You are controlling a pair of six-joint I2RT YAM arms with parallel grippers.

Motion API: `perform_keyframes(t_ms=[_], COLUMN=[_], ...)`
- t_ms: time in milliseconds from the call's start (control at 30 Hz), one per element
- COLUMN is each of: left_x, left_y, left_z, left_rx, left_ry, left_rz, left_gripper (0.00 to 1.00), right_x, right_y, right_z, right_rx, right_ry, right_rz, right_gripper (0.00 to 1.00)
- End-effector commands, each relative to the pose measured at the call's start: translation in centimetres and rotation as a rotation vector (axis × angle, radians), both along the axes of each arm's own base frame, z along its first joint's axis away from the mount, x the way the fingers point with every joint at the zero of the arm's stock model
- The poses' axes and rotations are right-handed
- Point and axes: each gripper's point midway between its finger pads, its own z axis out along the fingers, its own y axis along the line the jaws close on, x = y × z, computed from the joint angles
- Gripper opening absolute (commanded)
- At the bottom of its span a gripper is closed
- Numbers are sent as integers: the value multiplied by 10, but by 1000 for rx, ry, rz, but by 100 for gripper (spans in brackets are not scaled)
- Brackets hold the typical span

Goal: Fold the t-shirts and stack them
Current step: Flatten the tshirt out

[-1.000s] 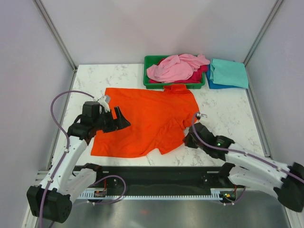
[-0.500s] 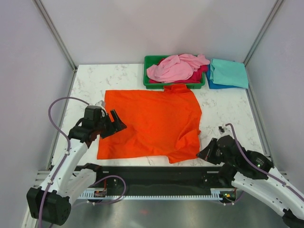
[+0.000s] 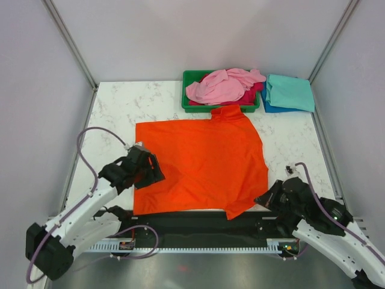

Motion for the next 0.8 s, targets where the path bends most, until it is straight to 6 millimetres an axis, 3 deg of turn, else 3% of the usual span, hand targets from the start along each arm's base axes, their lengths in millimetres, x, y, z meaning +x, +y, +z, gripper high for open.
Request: perform_keyframes(t_ms=[0,33,167,267,500,600,633,700,767], left_x=[-13,-23,-54,-71,-75,-86,-85,-89,-86], left_y=[16,8,9,14,4,-23,-30,-29,-26], left_z=[-10,-11,-16,-30,-35,-42,-44,-52,-55], left_rx=[207,237,319,343,362,321,295,296,286], left_ry=[62,73,132,182,208,248,242,242,215], left_rz=[95,46,44,43,30,-43,-30,-32,-22], left_gripper=[74,73,69,66,61,61,62,66,69], right_x=[13,19,28,32,33,38,41,52,69], right_y=[11,14,17,12,9,10,10,4,11], right_z=[-35,-36,-45,-46,-50,-52,-52,-51,-47], right_rx=[-19,-20,-91,-140,-168,-164,-168,-210,-231], right_ry=[25,10,4,-18,-35,-55,-65,-98,-148], right_rz=[-22,-22,0,5,17,9,-1,-40,-50], right_gripper=[0,0,0,0,0,0,0,0,0])
